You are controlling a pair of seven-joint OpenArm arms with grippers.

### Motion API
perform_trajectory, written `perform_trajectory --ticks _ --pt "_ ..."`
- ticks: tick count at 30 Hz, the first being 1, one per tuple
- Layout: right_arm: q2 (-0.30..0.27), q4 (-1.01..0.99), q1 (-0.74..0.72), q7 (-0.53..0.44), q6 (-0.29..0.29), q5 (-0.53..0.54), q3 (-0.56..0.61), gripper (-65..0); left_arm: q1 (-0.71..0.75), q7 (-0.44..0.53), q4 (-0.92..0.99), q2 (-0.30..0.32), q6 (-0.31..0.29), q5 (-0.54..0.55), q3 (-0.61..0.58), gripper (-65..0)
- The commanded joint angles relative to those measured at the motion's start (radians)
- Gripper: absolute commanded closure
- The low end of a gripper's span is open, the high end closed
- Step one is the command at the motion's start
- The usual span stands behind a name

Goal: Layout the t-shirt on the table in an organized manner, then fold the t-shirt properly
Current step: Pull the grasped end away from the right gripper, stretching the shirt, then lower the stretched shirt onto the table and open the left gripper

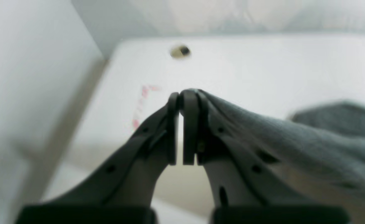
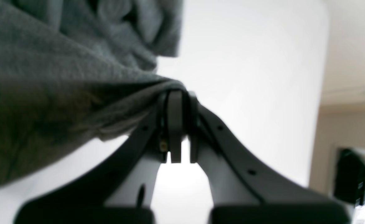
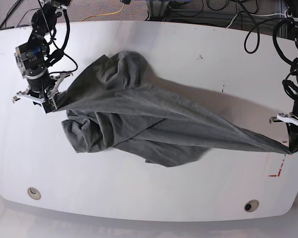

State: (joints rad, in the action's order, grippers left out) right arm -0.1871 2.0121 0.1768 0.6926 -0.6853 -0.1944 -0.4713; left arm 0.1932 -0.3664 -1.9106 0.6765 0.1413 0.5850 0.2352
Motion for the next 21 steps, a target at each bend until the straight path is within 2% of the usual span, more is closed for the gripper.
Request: perform_trajectory --ticks 1,9,14,21 --pt "-0.025 0.022 -0.036 -0.020 0.008 0.003 -0.005 0.0 -0.060 0.039 -0.019 0.030 0.010 -0.007 0.016 -0.3" --pt "-0.073 0.022 -0.138 -0.018 0.008 0.003 -0.005 0.0 -0.208 0.039 -0.019 0.075 0.010 -0.007 0.011 -0.4" --pt "-0.108 0.019 -0.242 -0.014 -0.011 0.003 -0.005 0.0 -0.329 0.037 -0.019 0.079 0.008 -0.007 -0.024 -0.4" --pt "-0.140 0.012 -0.426 0.012 -0.013 -0.003 0.003 0.0 -0.504 0.036 -0.019 0.117 0.008 -0.007 -0.086 -0.6"
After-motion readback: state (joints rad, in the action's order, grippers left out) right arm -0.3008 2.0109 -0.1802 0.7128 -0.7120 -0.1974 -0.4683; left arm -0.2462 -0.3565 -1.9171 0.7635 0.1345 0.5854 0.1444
